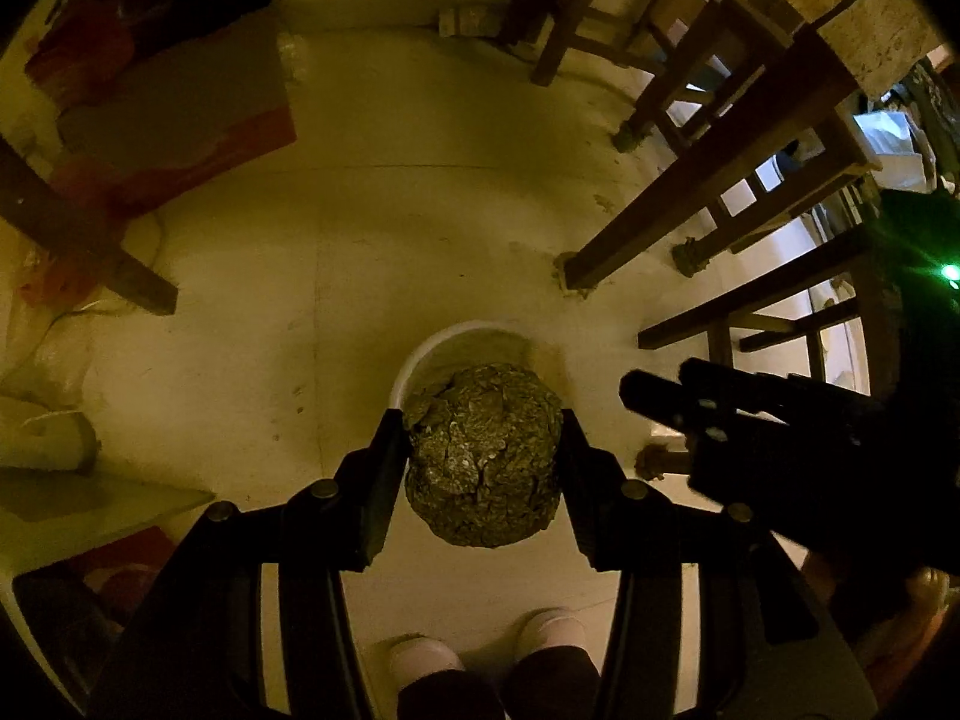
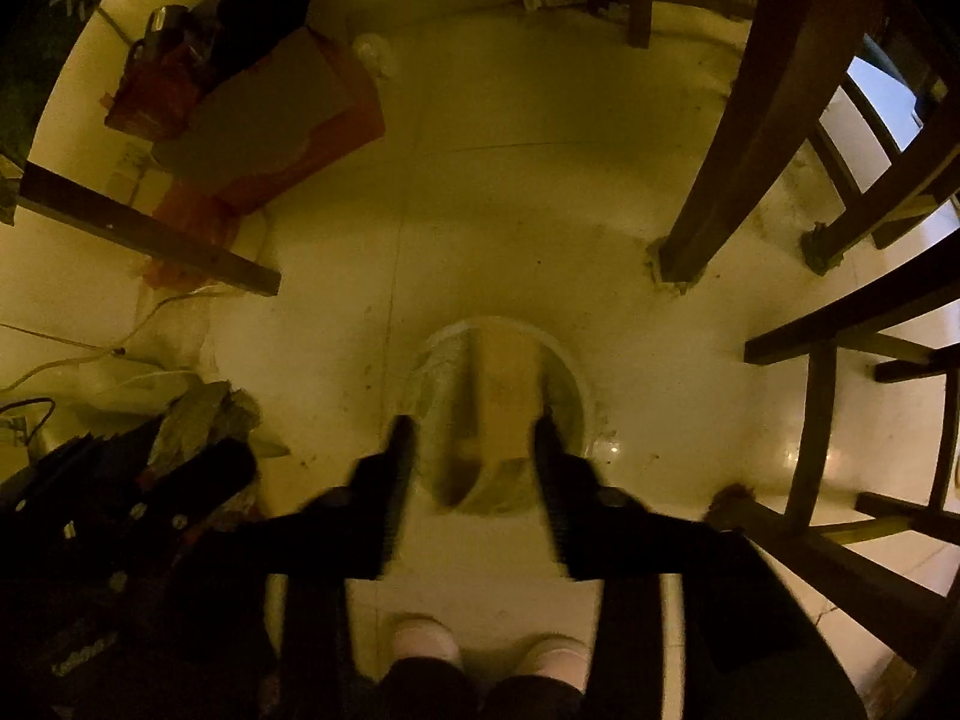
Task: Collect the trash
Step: 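Open the right tool to drop the cardboard into the white bin, then open the left tool to drop the foil ball into the white bin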
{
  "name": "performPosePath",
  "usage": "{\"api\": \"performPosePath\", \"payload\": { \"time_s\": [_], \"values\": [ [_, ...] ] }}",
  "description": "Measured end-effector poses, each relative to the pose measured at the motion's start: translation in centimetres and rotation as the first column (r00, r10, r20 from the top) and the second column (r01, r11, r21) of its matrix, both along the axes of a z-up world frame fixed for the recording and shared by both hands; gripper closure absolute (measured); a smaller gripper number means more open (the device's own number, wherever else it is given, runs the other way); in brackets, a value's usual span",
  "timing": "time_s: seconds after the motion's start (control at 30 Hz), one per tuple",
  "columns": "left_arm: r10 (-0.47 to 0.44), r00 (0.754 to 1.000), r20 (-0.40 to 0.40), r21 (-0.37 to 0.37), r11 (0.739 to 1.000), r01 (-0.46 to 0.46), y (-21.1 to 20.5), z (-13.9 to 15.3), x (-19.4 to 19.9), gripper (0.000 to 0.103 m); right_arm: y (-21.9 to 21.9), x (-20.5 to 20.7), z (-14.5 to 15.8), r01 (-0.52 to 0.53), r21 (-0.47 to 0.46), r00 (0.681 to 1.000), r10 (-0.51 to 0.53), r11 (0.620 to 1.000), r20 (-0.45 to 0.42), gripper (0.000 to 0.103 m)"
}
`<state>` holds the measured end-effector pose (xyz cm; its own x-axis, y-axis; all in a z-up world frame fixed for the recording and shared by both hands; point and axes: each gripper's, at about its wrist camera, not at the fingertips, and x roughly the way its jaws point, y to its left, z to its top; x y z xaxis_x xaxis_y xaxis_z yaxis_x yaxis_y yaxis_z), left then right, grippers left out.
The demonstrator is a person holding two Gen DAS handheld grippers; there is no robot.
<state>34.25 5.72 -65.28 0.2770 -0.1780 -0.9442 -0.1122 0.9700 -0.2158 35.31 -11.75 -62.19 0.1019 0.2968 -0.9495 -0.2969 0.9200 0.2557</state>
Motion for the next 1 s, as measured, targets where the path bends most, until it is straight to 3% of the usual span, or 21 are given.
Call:
{"api": "performPosePath", "payload": {
  "time_s": [0.1, 0.3, 0.47, 0.63, 1.0],
  "values": [
    [-0.026, 1.000, -0.001, 0.005, 1.000, 0.026, -0.6, -0.1, 0.7, 0.053, -0.1, -0.1, 0.1, 0.000, -0.010, 1.000, 0.000, 1.000, -0.004, 0.058],
    [-0.022, 0.998, -0.057, -0.066, 0.998, 0.018, -0.6, 0.3, 1.5, 0.048, -1.0, -0.3, 2.3, 0.005, -0.042, 1.000, -0.005, 0.999, 0.004, 0.058],
    [-0.028, 0.998, -0.052, -0.021, 0.999, 0.027, -1.0, 3.1, 0.8, 0.048, -1.2, -0.5, 4.6, 0.001, -0.046, 1.000, -0.001, 0.999, 0.004, 0.058],
    [-0.032, 0.999, -0.033, 0.019, 0.999, 0.033, -0.9, 7.8, -0.7, 0.048, -1.0, -0.9, 8.9, -0.003, -0.038, 1.000, 0.004, 0.999, 0.025, 0.058],
    [-0.007, 0.996, 0.094, 0.053, 0.999, 0.002, 0.1, 24.0, -3.8, 0.048, -0.1, -3.2, 23.6, -0.027, -0.006, 0.991, 0.028, 1.000, 0.130, 0.058]
  ]
}}
